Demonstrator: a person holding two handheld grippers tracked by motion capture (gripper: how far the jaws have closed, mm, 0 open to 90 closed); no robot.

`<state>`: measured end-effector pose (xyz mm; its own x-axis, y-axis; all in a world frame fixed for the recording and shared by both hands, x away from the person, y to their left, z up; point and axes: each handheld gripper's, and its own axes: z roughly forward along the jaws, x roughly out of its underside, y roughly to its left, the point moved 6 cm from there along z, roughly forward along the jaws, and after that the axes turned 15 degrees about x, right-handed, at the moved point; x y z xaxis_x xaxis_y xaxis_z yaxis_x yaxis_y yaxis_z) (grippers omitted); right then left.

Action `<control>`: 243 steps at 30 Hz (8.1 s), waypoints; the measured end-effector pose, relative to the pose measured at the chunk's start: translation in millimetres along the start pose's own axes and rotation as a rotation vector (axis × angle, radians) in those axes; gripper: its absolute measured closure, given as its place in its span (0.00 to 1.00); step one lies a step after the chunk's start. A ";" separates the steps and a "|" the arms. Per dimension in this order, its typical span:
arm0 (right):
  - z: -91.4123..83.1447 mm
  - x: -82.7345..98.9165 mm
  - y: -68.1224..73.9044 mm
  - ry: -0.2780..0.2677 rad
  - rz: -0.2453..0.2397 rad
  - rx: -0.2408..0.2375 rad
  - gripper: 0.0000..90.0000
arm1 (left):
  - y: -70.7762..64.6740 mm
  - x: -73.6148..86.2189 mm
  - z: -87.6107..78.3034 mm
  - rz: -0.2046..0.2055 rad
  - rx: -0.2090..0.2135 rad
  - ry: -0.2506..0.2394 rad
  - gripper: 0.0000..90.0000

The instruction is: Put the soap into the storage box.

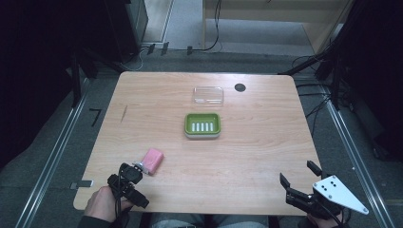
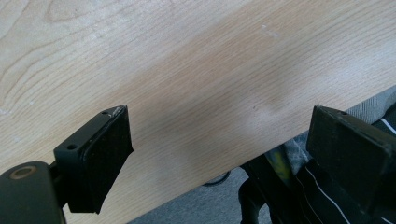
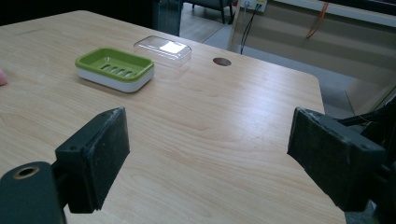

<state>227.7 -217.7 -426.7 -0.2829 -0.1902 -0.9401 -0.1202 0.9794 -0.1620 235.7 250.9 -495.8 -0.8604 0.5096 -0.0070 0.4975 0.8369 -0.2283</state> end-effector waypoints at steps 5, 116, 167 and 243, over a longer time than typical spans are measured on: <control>0.6 0.2 0.0 0.001 0.000 -0.002 0.14 | -0.3 -1.3 -0.3 0.003 -0.001 -0.008 0.08; 11.0 -4.4 8.6 0.004 -0.009 -0.036 0.14 | 45.2 -101.6 4.5 -0.074 0.025 -0.158 0.18; 11.1 -4.4 8.5 0.004 -0.007 -0.037 0.14 | 33.6 -104.2 3.5 0.030 -0.005 -0.162 0.43; 12.1 -4.5 7.7 0.003 -0.002 -0.039 0.14 | 4.9 -169.3 -29.5 0.352 0.033 -0.078 0.43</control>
<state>239.6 -208.5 -427.4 -0.2854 -0.1921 -0.9389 -0.1580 0.9757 -0.1516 387.0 174.6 -467.0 -0.6436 0.7474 -0.1651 0.7620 0.6054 -0.2298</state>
